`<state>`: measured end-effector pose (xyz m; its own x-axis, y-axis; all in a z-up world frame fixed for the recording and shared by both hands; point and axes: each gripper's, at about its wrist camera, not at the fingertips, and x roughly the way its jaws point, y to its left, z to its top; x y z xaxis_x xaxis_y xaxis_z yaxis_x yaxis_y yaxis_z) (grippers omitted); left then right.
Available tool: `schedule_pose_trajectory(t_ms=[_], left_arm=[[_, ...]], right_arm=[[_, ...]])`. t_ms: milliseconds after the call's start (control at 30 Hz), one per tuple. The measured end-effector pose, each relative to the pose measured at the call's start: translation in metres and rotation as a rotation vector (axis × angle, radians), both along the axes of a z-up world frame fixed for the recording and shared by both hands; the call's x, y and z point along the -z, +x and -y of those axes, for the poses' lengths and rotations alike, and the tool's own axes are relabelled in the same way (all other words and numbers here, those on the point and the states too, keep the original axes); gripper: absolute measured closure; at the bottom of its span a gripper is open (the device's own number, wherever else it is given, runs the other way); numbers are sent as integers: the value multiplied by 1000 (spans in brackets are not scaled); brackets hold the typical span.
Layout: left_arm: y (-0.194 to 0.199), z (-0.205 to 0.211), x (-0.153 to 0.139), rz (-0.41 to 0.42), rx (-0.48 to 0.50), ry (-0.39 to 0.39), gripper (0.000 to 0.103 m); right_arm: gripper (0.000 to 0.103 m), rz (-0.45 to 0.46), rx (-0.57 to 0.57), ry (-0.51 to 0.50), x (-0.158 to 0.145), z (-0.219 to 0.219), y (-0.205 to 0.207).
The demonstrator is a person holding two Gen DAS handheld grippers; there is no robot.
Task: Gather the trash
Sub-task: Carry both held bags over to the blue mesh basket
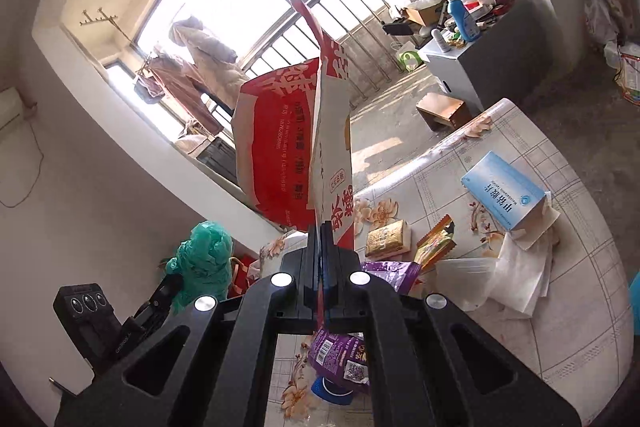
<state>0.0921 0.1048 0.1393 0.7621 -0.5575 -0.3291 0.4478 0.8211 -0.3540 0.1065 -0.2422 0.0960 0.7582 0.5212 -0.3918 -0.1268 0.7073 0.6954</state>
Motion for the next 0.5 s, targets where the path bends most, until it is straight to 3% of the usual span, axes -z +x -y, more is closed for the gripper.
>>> schedule_pose_trajectory(t_ms=[167, 267, 400, 500], left_arm=[[-4, 121, -2, -32, 258, 29, 101], [-5, 208, 9, -90, 398, 92, 101], [-1, 326, 45, -220, 555, 188, 101], [0, 413, 83, -304, 626, 318, 101]], right_arm=[[101, -26, 274, -4, 22, 103, -84], [102, -66, 449, 0, 47, 155, -131], [101, -152, 639, 55, 96, 210, -175], [101, -228, 728, 122, 143, 242, -185]])
